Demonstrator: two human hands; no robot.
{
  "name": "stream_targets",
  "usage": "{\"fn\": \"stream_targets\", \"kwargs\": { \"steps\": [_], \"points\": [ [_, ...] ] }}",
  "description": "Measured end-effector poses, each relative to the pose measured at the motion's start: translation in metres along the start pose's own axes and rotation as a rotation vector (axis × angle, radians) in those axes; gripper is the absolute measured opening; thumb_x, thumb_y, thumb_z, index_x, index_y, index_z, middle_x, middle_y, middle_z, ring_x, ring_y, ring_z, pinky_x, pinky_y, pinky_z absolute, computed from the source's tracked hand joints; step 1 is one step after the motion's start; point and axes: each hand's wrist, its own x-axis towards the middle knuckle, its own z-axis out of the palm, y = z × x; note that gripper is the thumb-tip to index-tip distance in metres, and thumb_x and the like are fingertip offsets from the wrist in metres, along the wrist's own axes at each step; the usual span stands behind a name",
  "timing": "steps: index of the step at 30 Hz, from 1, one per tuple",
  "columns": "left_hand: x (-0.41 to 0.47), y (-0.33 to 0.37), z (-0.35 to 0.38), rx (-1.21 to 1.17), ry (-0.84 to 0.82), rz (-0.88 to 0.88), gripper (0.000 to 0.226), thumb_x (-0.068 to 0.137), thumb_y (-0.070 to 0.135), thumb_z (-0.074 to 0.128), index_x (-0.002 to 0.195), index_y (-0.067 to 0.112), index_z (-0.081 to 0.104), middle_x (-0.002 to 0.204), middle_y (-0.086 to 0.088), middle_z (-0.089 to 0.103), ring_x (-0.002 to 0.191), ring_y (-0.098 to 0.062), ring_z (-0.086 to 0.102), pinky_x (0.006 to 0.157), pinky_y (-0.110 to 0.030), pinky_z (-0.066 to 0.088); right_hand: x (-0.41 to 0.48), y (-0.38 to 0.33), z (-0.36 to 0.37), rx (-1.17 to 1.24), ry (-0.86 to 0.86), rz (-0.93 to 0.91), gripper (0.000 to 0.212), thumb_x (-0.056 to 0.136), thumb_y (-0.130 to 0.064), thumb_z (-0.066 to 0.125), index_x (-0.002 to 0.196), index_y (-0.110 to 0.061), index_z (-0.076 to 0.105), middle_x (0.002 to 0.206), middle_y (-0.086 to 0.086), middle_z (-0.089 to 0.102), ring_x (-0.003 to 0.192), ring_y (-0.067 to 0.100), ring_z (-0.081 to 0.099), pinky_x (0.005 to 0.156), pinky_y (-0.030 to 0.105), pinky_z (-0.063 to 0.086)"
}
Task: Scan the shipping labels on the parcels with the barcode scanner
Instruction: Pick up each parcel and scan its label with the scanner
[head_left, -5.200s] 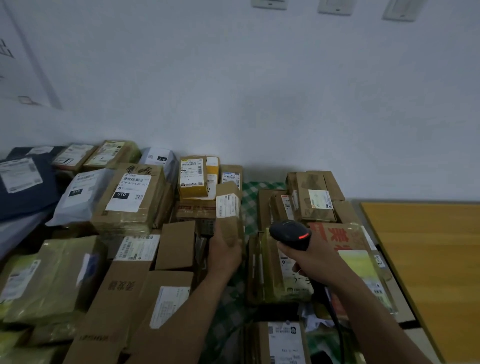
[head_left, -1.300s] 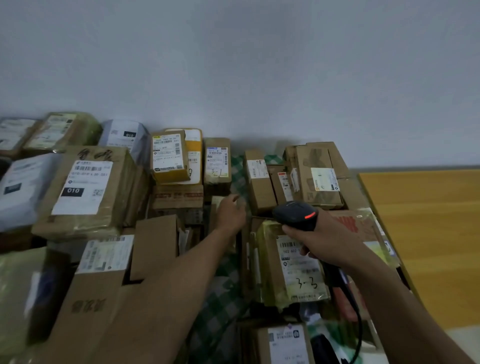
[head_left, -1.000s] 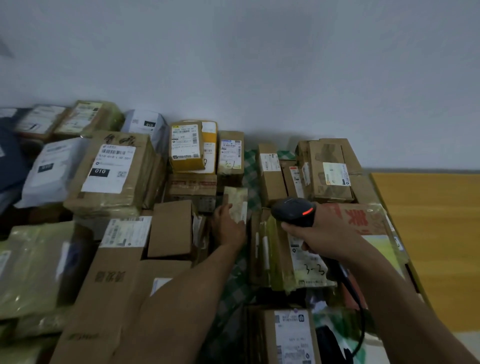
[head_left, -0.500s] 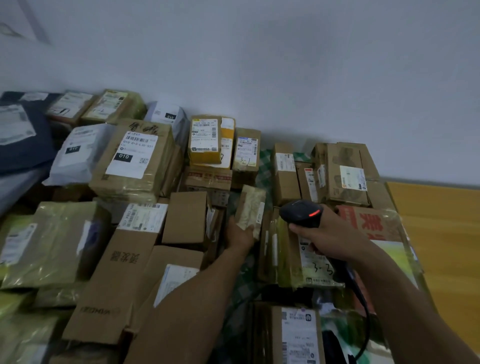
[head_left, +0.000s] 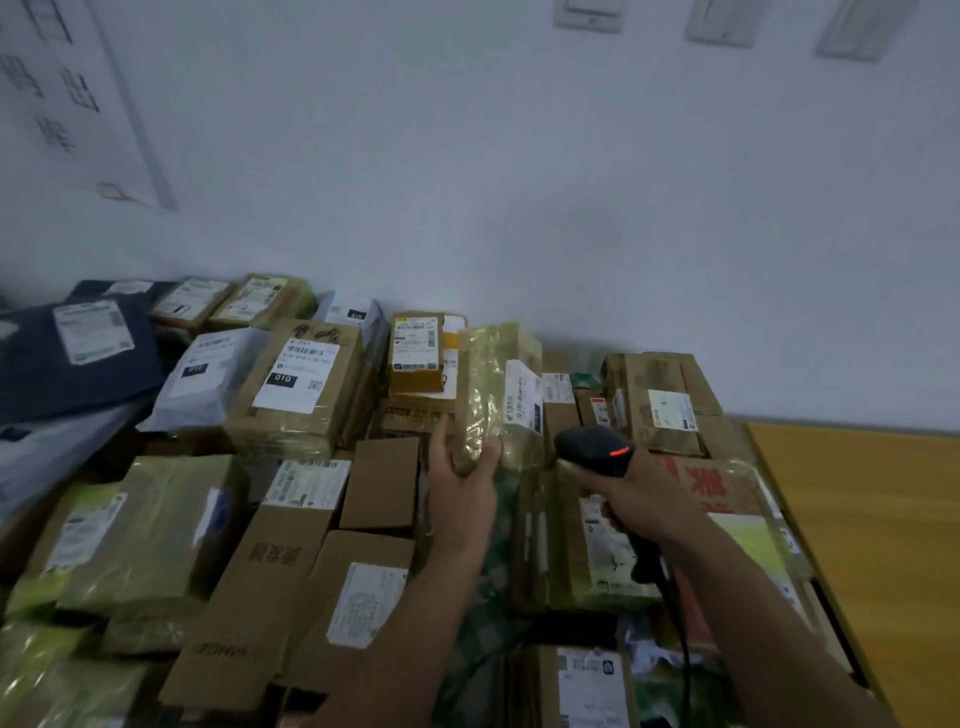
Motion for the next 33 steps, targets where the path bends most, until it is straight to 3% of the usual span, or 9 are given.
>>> {"fn": "stream_targets", "kwargs": {
  "steps": [2,5,9,12,15,19,24,29,33],
  "points": [
    [-0.008,0.014,-0.005,-0.082,-0.07,0.014,0.066,0.094,0.048,0.07,0.15,0.059,0.035,0.148,0.014,0.055,0.13,-0.014,0.059,0.105,-0.051,0.051,-0.008,-0.01,-0.002,0.112,0.103,-0.049,0.018,0.099,-0.033,0.071,0.115,-0.034,0.062,0.073,-0.002,0.07,0.051,0.006,0.056,0.053,0.023,0.048],
    [-0.02,0.03,-0.01,-0.263,-0.212,0.036,0.06,0.103,0.032,0.063,0.153,0.053,0.038,0.147,0.008,0.06,0.129,-0.018,0.063,0.104,-0.05,0.053,-0.017,-0.02,-0.006,0.167,0.265,-0.087,0.049,0.089,-0.052,0.077,0.128,-0.029,0.059,0.078,0.002,0.073,0.062,0.015,0.068,0.062,0.033,0.055],
    [-0.035,0.039,-0.011,-0.389,-0.322,0.046,0.058,0.104,0.026,0.056,0.156,0.043,0.037,0.146,0.004,0.061,0.13,-0.022,0.063,0.104,-0.047,0.053,-0.029,-0.032,-0.007,0.29,0.428,-0.158,0.035,0.095,-0.033,0.074,0.117,-0.009,0.063,0.065,-0.002,0.066,0.057,0.008,0.062,0.06,0.023,0.051],
    [-0.044,0.042,-0.008,-0.405,-0.349,0.042,0.057,0.1,0.027,0.056,0.154,0.039,0.041,0.141,0.003,0.065,0.127,-0.022,0.065,0.098,-0.042,0.057,-0.04,-0.038,-0.007,0.357,0.385,-0.21,0.027,0.096,-0.029,0.074,0.104,-0.006,0.063,0.062,0.001,0.061,0.059,0.014,0.057,0.066,0.033,0.05],
    [-0.046,0.047,-0.008,-0.395,-0.397,0.017,0.059,0.095,0.024,0.062,0.15,0.036,0.046,0.138,0.003,0.068,0.125,-0.022,0.065,0.101,-0.044,0.056,-0.047,-0.041,-0.006,0.232,0.381,-0.215,0.028,0.088,-0.031,0.082,0.098,-0.013,0.062,0.066,-0.007,0.063,0.06,0.009,0.059,0.064,0.026,0.048],
    [-0.045,0.055,-0.01,-0.218,-0.395,0.076,0.087,0.076,0.034,0.09,0.151,0.046,0.047,0.141,0.01,0.064,0.125,-0.015,0.065,0.104,-0.047,0.054,-0.053,-0.041,-0.005,0.052,0.424,-0.229,0.04,0.083,-0.02,0.088,0.114,-0.017,0.064,0.086,-0.004,0.072,0.07,0.004,0.069,0.061,0.014,0.049],
    [-0.021,0.069,-0.016,0.097,-0.318,0.139,0.083,0.079,0.041,0.087,0.142,0.067,0.041,0.15,0.014,0.048,0.127,-0.01,0.056,0.109,-0.048,0.049,-0.061,-0.044,-0.006,0.014,0.413,-0.245,0.039,0.088,-0.022,0.083,0.12,-0.025,0.061,0.085,-0.003,0.073,0.067,0.004,0.07,0.058,0.014,0.05],
    [0.024,0.097,-0.024,0.37,-0.34,0.179,0.077,0.08,0.039,0.082,0.145,0.057,0.046,0.145,0.009,0.044,0.128,-0.016,0.051,0.101,-0.039,0.054,-0.064,-0.06,-0.022,-0.133,0.415,-0.226,0.035,0.089,-0.035,0.081,0.115,-0.028,0.058,0.088,-0.008,0.071,0.074,0.008,0.069,0.066,0.028,0.054],
    [0.048,0.11,-0.026,0.468,-0.389,0.217,0.074,0.079,0.035,0.082,0.145,0.05,0.051,0.137,0.007,0.047,0.121,-0.013,0.056,0.091,-0.03,0.06,-0.065,-0.074,-0.023,-0.215,0.393,-0.268,0.035,0.088,-0.04,0.08,0.114,-0.036,0.058,0.092,-0.015,0.069,0.082,0.002,0.067,0.069,0.027,0.052]
  ]
}}
